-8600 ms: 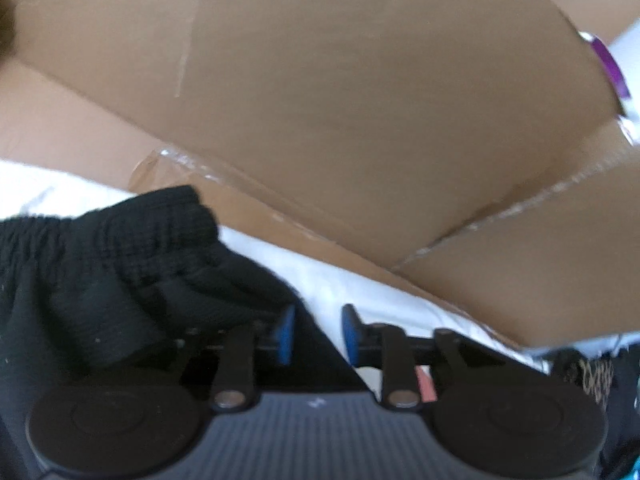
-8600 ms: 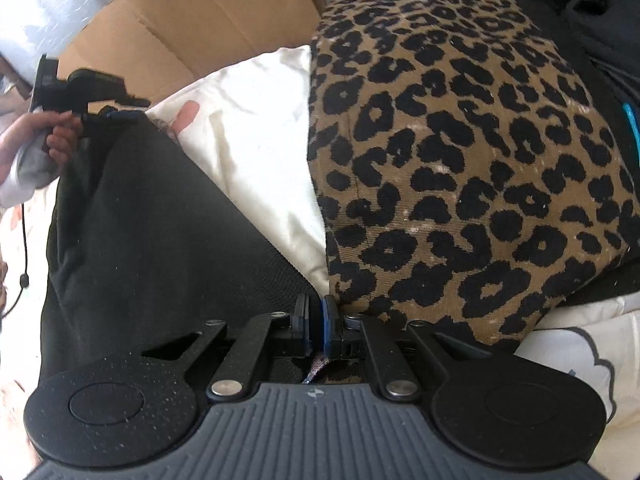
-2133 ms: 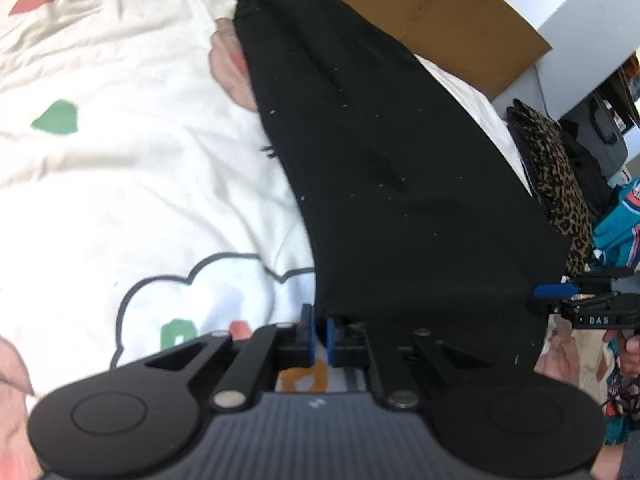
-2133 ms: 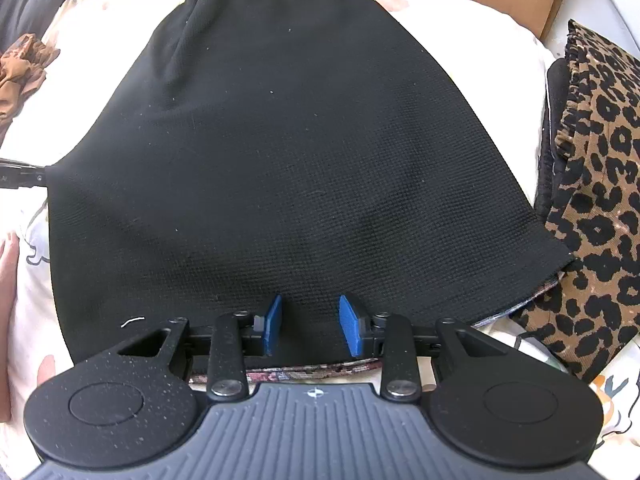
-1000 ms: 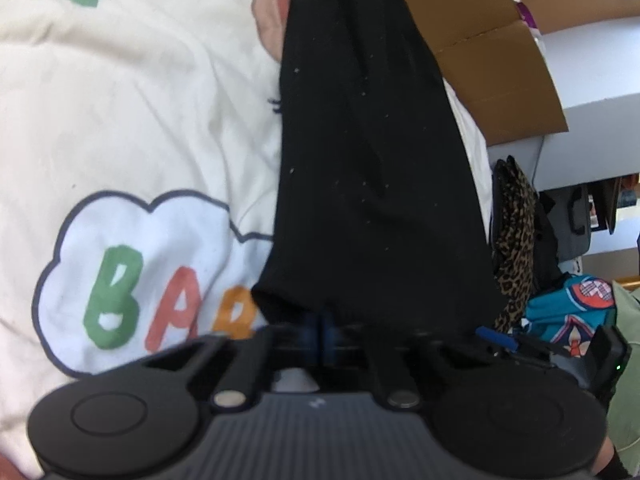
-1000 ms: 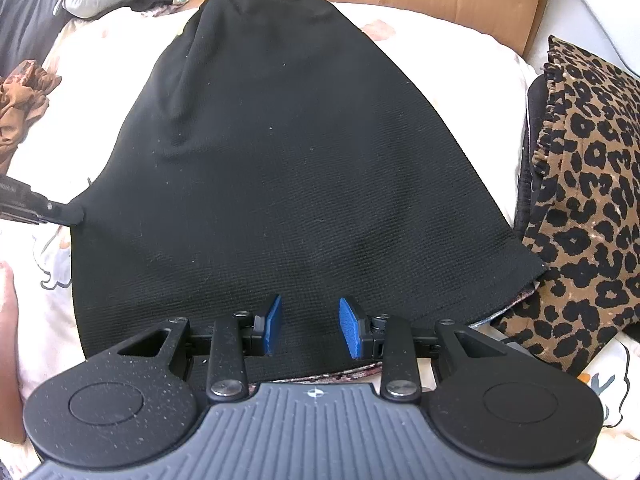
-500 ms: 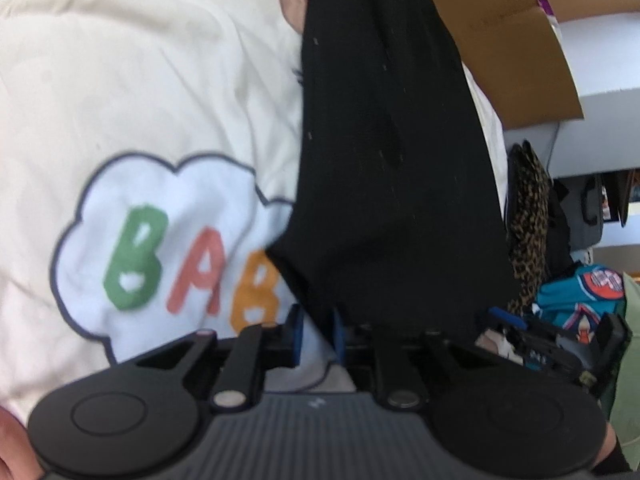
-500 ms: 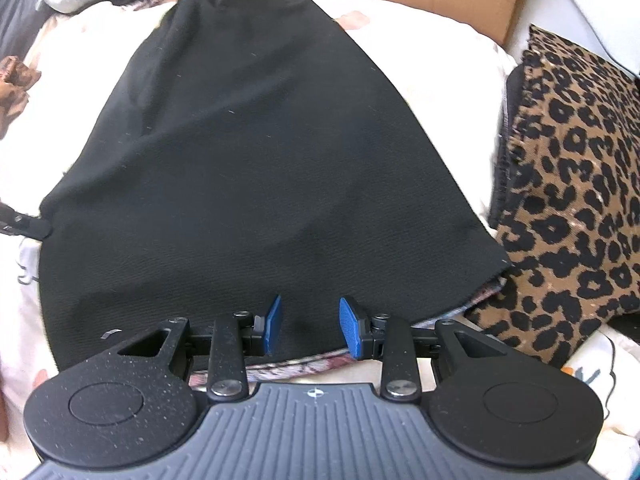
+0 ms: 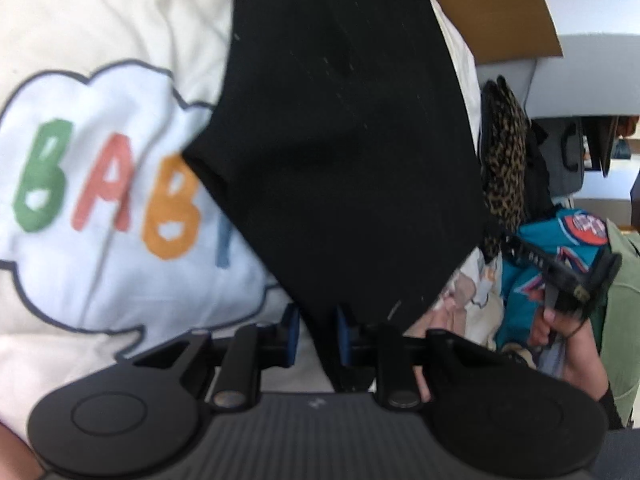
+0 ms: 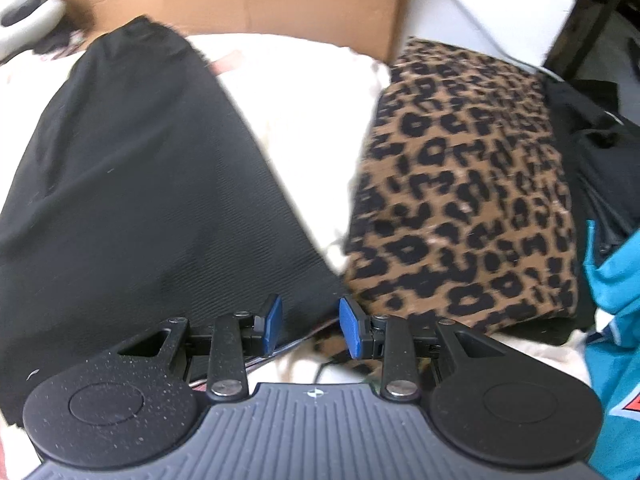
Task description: Fold clothes
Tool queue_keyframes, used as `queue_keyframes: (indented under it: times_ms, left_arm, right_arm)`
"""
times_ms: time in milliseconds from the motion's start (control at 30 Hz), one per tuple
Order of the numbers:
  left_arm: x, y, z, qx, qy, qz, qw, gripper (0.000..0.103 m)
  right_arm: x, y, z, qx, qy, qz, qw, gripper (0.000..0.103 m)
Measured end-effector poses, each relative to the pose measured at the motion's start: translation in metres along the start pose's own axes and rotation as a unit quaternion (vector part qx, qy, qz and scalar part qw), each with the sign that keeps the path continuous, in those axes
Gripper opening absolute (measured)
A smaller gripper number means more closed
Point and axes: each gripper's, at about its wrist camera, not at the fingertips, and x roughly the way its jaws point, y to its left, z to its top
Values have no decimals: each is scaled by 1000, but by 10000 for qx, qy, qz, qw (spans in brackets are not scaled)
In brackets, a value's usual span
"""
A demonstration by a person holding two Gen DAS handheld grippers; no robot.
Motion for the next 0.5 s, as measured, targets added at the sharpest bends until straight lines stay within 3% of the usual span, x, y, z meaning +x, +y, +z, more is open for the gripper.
queue_keyframes:
  times_ms: [100, 167, 200, 233, 267, 333, 433, 500]
  left_arm:
    - [7, -1, -5, 30, 169, -42, 9998, 18]
    - [11, -5, -8, 100, 246, -57, 9996, 3]
    - [12, -6, -8, 114, 273, -57, 9995, 4]
    - [13, -7, -8, 112, 294, -52, 9995, 4]
    - [13, -7, -9, 98, 305, -44, 9995, 3]
    - [14, -7, -10, 80, 325, -29, 9994, 3]
    - [16, -8, -10, 109, 381, 13, 9992, 4]
    - [19, -9, -10, 80, 434, 79, 9990, 20]
  right_arm:
    - [4, -9, 2, 126, -5, -8, 9999, 38]
    - [10, -11, 4, 165, 33, -7, 9999, 36]
    - [11, -12, 5, 170, 37, 22, 9998, 31]
    - [13, -11, 5, 136, 56, 51, 9999, 17]
    - [15, -11, 5, 102, 74, 79, 9999, 10]
    - [17, -8, 4, -2, 60, 34, 10000, 5]
    - [18, -8, 4, -28, 80, 12, 10000, 4]
    - [19, -9, 4, 13, 100, 13, 9999, 4]
